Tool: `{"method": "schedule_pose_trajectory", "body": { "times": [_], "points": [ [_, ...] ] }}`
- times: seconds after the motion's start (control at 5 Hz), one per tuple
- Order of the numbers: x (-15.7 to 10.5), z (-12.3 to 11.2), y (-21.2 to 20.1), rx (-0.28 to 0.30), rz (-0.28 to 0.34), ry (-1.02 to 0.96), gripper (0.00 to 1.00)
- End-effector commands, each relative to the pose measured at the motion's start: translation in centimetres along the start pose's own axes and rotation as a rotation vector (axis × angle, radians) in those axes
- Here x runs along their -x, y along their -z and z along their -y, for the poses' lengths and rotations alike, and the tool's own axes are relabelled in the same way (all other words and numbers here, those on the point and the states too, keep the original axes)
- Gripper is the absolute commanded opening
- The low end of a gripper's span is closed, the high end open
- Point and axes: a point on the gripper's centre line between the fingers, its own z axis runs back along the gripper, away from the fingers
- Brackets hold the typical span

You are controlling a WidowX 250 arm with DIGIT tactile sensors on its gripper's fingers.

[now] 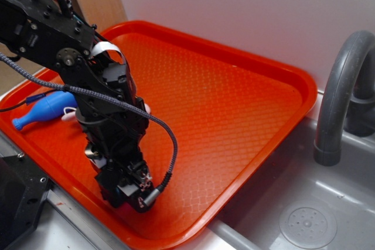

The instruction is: Grab the black box.

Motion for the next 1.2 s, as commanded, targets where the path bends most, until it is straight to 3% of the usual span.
{"method": "schedule_pose_trajectory", "body": {
  "times": [0.0,0.2,0.4,0.6,0.8,1.0],
  "points": [
    [-3.1,-2.1,-10.3,0.051,0.196,0.047,0.0],
    [-5.8,-6.8,-14.8,0.02,0.253,-0.108,0.0],
    [-7.2,-9.0,-14.5,-0.044,0.196,-0.154,0.0],
    [-6.6,-9.4,-14.6,0.029,0.239,-0.088,0.0],
    [-5.6,-9.4,-15.2,0.105,0.242,-0.031,0.0],
    [-4.6,-9.5,-15.1,0.113,0.242,-0.042,0.0]
  ]
}}
